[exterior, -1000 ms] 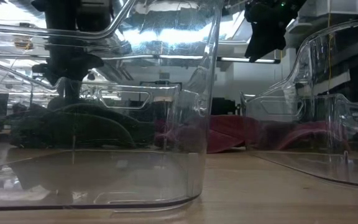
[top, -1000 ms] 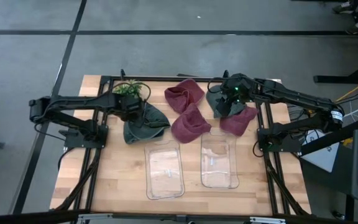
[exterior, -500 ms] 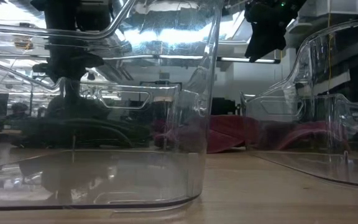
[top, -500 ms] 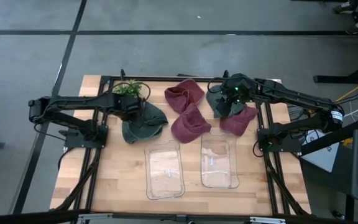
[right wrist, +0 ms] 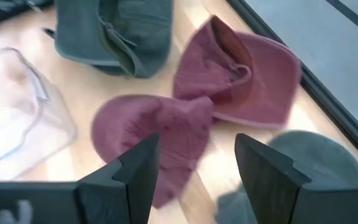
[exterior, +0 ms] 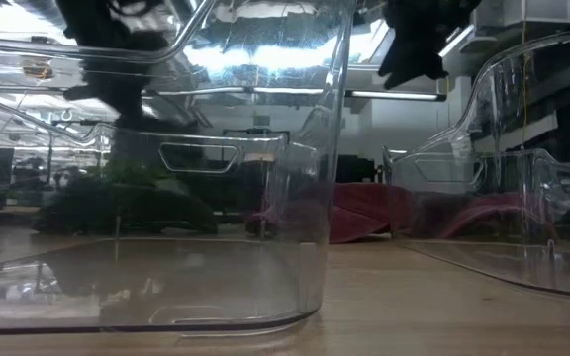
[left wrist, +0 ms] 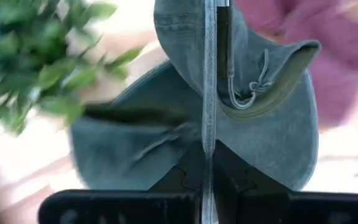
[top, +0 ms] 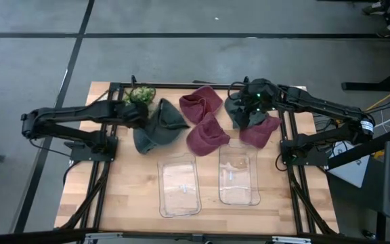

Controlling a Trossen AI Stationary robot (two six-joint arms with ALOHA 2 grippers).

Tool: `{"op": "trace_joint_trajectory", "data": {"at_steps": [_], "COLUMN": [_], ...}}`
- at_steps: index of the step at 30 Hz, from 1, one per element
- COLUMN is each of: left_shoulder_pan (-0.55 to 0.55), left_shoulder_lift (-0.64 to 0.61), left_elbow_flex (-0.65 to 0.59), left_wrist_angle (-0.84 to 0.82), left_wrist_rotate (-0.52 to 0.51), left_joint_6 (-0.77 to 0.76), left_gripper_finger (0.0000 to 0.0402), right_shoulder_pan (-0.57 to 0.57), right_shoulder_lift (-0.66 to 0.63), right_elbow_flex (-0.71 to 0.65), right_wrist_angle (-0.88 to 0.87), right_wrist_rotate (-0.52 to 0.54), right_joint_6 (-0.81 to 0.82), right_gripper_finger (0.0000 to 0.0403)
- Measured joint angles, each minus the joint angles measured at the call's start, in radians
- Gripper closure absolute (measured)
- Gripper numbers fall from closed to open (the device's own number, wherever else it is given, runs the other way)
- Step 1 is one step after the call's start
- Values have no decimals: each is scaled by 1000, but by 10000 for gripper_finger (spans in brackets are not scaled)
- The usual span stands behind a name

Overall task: Pick & Place hat
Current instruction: Put the top left black cap into the right transparent bin

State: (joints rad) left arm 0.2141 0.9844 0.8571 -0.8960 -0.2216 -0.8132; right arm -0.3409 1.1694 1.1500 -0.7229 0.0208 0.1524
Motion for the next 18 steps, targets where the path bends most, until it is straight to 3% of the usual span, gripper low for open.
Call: {"op": "trace_joint_trajectory", "data": {"at_steps": [5,10,18], "left_shoulder_pan": [-26,-58,-93], "left_shoulder_lift": [-94,-168,-205], "left_elbow_flex": [10,11,12], "left_wrist_angle": [132,297,463], "left_wrist_rotate": [9,55,135], "left_joint_6": [84,281,531], "left_gripper_finger": [395,395,395], "right_shoulder_pan": [0,0,0], "right_shoulder_lift": [0,0,0], "right_elbow_flex": [0,0,0], "right_wrist_angle": [67,202,414], "right_wrist_rotate": [-64,-152,-301], "right_joint_6": [-2,32,70], "right_gripper_finger": [195,195,195]}}
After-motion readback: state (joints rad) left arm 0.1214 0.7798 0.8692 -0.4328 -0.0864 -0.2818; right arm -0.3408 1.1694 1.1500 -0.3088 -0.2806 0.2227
